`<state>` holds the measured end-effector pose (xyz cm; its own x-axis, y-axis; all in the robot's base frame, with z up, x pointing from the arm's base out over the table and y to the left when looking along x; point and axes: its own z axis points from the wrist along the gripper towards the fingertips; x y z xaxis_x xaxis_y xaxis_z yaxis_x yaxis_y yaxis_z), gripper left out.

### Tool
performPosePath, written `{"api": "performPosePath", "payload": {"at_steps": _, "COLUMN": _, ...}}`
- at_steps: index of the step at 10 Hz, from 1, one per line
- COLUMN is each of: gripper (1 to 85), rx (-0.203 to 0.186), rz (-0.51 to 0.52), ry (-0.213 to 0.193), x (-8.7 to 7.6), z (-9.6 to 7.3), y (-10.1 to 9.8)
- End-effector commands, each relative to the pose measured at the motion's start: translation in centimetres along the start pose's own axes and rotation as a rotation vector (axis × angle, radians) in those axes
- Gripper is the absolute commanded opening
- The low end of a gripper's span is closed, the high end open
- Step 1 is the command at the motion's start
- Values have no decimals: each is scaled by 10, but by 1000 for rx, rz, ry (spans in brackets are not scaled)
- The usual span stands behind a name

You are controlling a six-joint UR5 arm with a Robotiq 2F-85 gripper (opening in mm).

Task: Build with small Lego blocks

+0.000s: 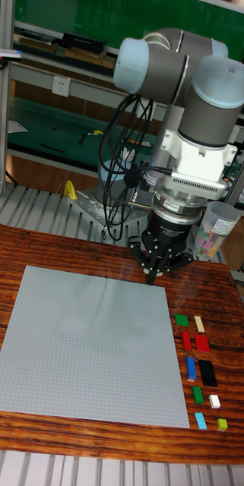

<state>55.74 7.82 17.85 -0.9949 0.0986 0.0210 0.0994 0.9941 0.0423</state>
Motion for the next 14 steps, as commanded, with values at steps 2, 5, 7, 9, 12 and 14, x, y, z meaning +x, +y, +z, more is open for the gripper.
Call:
{"api": "performPosePath", "payload": {"at_steps": 2, "gripper": 67, "rx": -14, "rz": 4, "ry": -19, "x": -6, "z": -1, "y": 6}}
{"api": "performPosePath", "payload": {"at_steps": 5, "gripper": 113, "rx": -13, "rz": 21, "ry": -24, "x": -23, "z": 20, "y": 28}}
{"api": "performPosePath", "payload": {"at_steps": 7, "gripper": 200, "rx": -31, "rz": 19, "ry": -31, "x": -31, "z": 24, "y": 38}}
{"api": "performPosePath", "payload": {"at_steps": 9, "gripper": 170, "rx": -72, "rz": 133, "ry": 22, "x": -19, "z": 21, "y": 52}}
{"api": "performPosePath", "payload": {"at_steps": 12, "gripper": 13, "rx": -134, "rz": 163, "ry": 50, "x": -14, "z": 19, "y": 68}}
{"api": "performPosePath", "payload": {"at_steps": 14, "gripper": 17, "rx": -41, "rz": 92, "ry": 36, "x": -15, "z": 21, "y": 44}}
